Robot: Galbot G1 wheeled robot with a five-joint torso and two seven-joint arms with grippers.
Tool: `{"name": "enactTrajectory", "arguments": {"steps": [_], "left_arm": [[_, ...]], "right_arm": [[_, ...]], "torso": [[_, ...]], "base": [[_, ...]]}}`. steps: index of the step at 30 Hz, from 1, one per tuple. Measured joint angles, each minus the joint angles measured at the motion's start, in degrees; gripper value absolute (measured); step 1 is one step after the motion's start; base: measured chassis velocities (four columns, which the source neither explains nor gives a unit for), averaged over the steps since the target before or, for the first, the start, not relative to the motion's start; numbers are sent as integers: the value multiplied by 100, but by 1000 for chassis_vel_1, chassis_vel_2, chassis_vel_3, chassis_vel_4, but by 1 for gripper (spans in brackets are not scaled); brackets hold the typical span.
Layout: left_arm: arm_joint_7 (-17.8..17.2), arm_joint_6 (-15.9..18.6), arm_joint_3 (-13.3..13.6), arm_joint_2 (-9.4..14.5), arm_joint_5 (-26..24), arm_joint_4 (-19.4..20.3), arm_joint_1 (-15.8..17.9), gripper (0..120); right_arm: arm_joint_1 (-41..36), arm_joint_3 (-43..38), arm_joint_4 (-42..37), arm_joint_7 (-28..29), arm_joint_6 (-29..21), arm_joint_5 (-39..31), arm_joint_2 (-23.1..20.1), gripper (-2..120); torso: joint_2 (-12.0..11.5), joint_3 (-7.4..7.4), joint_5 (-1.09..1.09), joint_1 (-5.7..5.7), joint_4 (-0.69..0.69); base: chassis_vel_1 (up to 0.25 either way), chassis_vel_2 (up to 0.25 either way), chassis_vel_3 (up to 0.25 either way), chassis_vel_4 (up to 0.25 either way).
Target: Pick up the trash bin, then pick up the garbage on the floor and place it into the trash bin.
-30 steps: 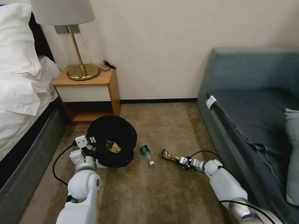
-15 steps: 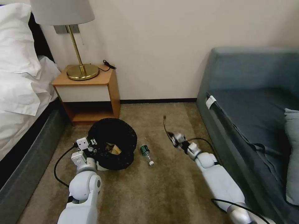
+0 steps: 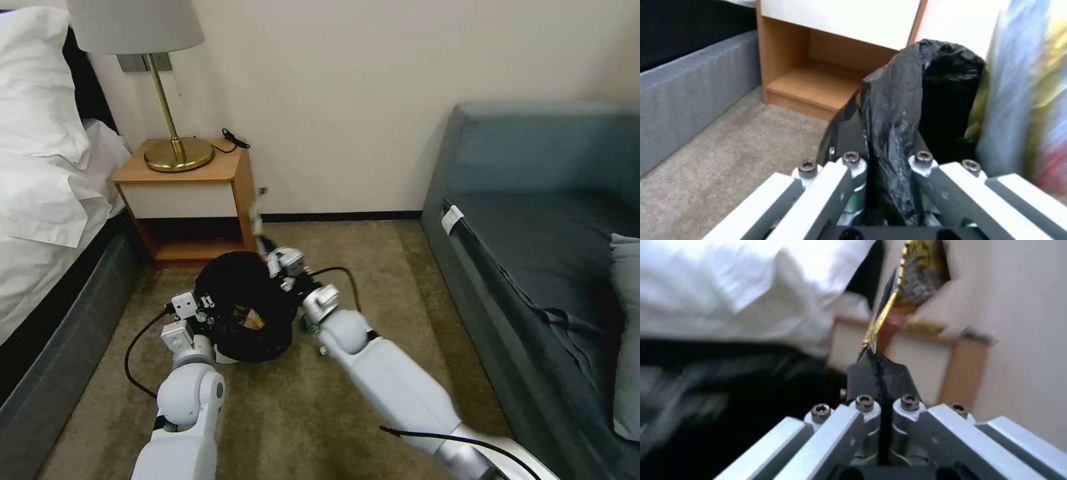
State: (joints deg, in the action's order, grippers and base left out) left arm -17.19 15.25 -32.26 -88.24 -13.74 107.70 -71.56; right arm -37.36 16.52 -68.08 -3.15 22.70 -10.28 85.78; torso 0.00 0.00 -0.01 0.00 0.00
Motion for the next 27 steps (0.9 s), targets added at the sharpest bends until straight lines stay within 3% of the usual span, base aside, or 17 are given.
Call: {"name": "enactTrajectory", "arguments": {"steps": [3, 9, 11, 20, 25, 27], "left_arm": [[0, 0, -10, -1, 1, 54, -31, 5], [-8, 2, -23, -19, 11, 88, -51, 5], [-6, 2, -7, -41, 30, 84, -55, 5], [-4, -2, 23, -61, 49, 69, -35, 5], [-4, -5, -34, -47, 36, 16, -5, 5], [-3, -8, -46, -40, 27, 9, 1, 5]], "right_arm": [[-191, 110, 620, -93, 288, 349, 284, 0], [-415, 87, 801, -154, 237, 596, 228, 4], [-456, 56, 586, -179, 117, 603, 105, 15], [-438, -102, -23, -180, -156, 520, -121, 43], [-260, -582, -563, 8, -438, 450, -283, 65], [-237, -724, -616, 111, -562, 474, -310, 68]], "torso": [[0, 0, 1, 0, 2], [0, 0, 1, 0, 0], [0, 0, 2, 0, 0], [0, 0, 2, 0, -1], [0, 0, 2, 0, 0], [0, 0, 2, 0, 0]], "base": [[0, 0, 0, 0], [0, 0, 0, 0], [0, 0, 0, 0], [0, 0, 0, 0], [0, 0, 0, 0], [0, 0, 0, 0]]}}
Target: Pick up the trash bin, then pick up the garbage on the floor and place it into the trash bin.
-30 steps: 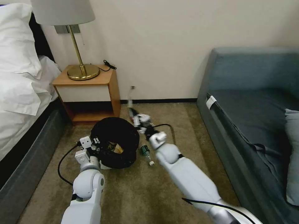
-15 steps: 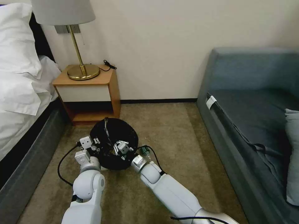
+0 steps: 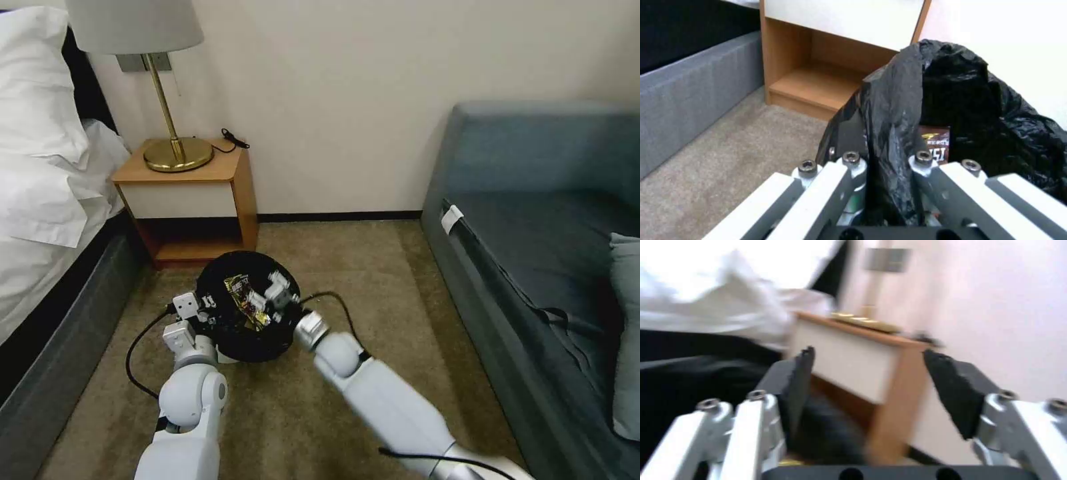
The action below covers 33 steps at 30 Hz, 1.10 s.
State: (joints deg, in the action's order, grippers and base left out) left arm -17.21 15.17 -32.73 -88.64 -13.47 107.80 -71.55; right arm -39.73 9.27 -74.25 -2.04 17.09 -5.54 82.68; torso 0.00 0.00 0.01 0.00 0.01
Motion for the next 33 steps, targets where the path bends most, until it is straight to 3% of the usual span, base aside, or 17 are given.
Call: {"name": "enactTrajectory", "arguments": {"steps": [4, 7, 9, 13, 16, 22, 26, 33], "left_arm": [[17, -5, -80, 34, -72, -5, 41, 5], [22, -5, -135, 54, -110, -5, 89, 5], [22, -4, -189, 93, -158, 4, 135, 5], [22, 8, -195, 102, -162, 62, 140, 5], [37, 9, -194, 101, -149, 89, 135, 5], [55, 5, -245, 63, -23, 239, 46, 5], [45, 5, -274, 52, -10, 239, 15, 5], [16, 5, -236, -35, 72, 381, -73, 5]], "right_arm": [[62, -449, 82, 644, -722, 40, -179, 86], [76, -477, 308, 929, -987, -78, -244, 92], [75, -379, 766, 1229, -1373, -648, -267, 99], [108, -196, 1361, 1191, -1702, -1470, -111, 100], [201, -95, 1700, 1164, -1768, -1709, 44, 100], [615, -11, 3224, 956, -1903, -1818, 813, 100], [634, -11, 3501, 825, -1974, -1705, 938, 100], [756, -243, 4322, 451, -1669, -1112, 966, 100]], "torso": [[0, 0, 0, 0, -1], [0, 0, 0, 0, -2], [0, 0, 0, 0, -2], [0, 0, 0, 0, -2], [0, 0, -1, 0, -2], [0, 0, 0, 0, 1], [0, 0, -2, 0, 1], [0, 0, -2, 0, -2]], "base": [[0, 0, 0, 0], [0, 0, 0, 0], [0, 0, 0, 0], [0, 0, 0, 0], [0, 0, 0, 0], [0, 0, 0, 0], [0, 0, 0, 0], [0, 0, 0, 0]]}}
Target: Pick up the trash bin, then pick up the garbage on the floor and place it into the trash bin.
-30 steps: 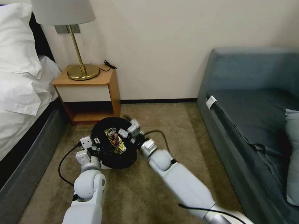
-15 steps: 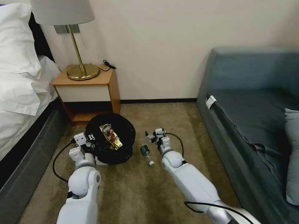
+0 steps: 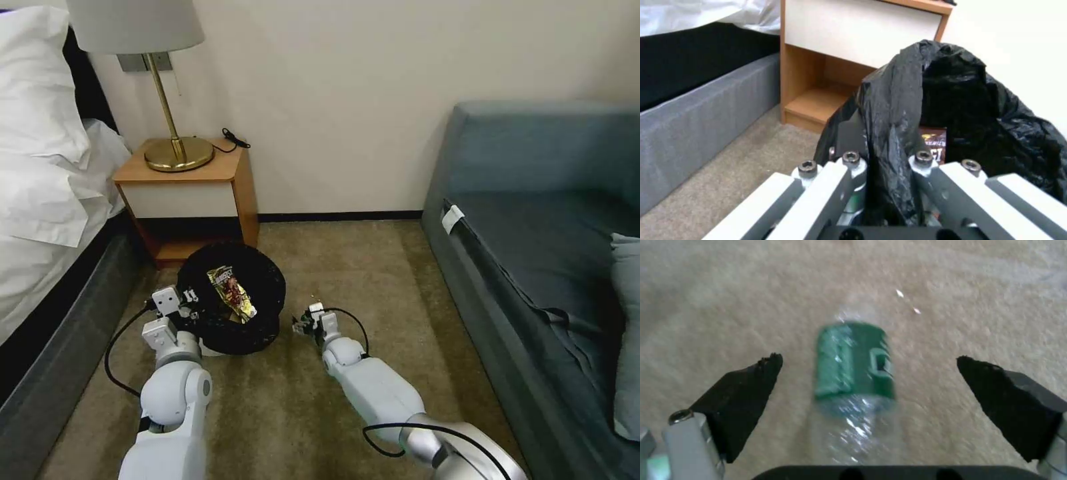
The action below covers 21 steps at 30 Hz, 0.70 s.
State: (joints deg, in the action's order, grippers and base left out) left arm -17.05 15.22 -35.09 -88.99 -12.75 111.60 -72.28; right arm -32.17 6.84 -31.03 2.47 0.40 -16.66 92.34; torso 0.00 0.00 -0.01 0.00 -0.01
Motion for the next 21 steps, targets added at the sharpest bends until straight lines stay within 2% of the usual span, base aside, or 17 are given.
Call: {"name": "enactTrajectory", "arguments": {"steps": [8, 21], "left_arm": [[-47, 20, -12, -54, 77, 258, -183, 5], [-64, 34, 10, -100, 134, 431, -339, 5]], "right_arm": [[89, -202, 513, -348, 217, 359, -11, 100], [-29, -388, 501, -802, 170, 649, -17, 100]], "torso": [[0, 0, 1, 0, 1], [0, 0, 1, 0, 1]], "base": [[0, 0, 0, 0], [0, 0, 0, 0]]}}
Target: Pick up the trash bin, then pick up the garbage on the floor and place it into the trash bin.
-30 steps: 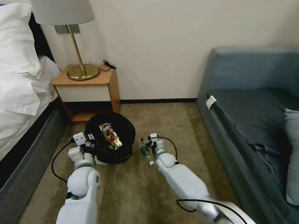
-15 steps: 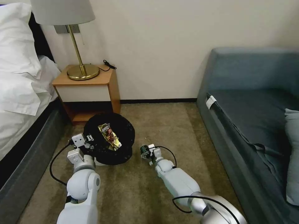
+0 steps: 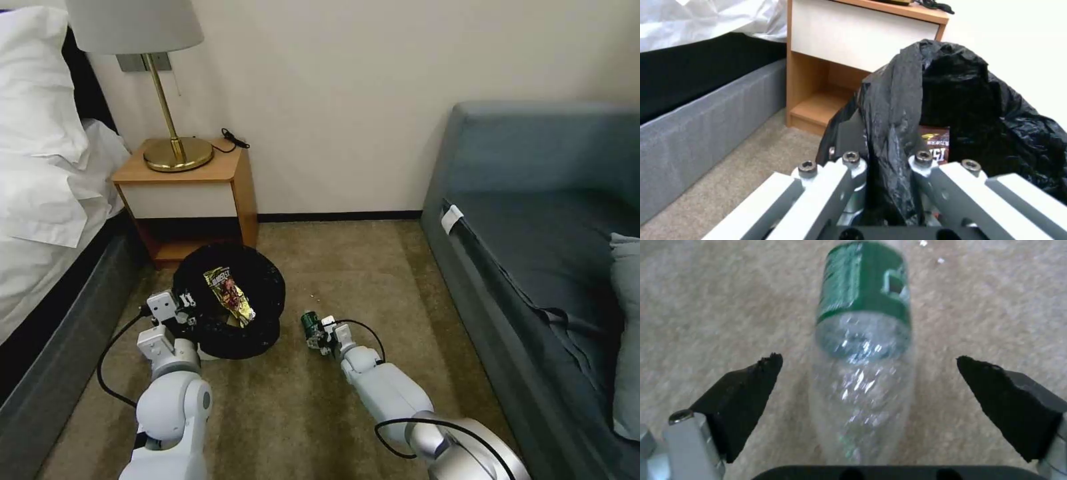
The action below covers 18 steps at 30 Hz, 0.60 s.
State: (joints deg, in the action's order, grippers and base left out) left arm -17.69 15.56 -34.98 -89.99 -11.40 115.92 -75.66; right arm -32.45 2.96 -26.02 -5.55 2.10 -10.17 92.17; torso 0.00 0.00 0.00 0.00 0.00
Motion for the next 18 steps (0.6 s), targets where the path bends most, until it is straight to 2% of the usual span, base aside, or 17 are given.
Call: {"name": "enactTrajectory", "arguments": {"steps": [9, 12, 14, 15, 17, 18], "left_arm": [[-4, 0, 22, -28, 32, -17, -1, 5], [-6, 0, 22, -34, 36, -34, 13, 5], [-8, 1, 26, -39, 37, -47, 27, 5], [-8, 1, 26, -39, 37, -47, 27, 5], [-8, 0, 28, -39, 37, -61, 58, 5], [-8, 0, 28, -39, 37, -61, 58, 5]], "right_arm": [[-7, -252, 216, -270, 68, 272, -2, 100], [3, -355, 316, -404, 132, 346, -2, 95], [9, -477, 406, -536, 232, 446, -2, 84], [9, -477, 406, -536, 232, 446, -2, 84], [10, -527, 461, -566, 310, 519, -2, 74], [10, -527, 461, -566, 310, 519, -2, 74]], "torso": [[-1, 0, -1, 0, 0], [-1, 0, 0, 0, 0], [-1, 0, 0, 0, 0], [-1, 0, 0, 0, 0], [-1, 0, 0, 0, 0], [-1, 0, 0, 0, 0]], "base": [[0, 0, 0, 0], [0, 0, 0, 0], [0, 0, 0, 0], [0, 0, 0, 0], [0, 0, 0, 0], [0, 0, 0, 0]]}}
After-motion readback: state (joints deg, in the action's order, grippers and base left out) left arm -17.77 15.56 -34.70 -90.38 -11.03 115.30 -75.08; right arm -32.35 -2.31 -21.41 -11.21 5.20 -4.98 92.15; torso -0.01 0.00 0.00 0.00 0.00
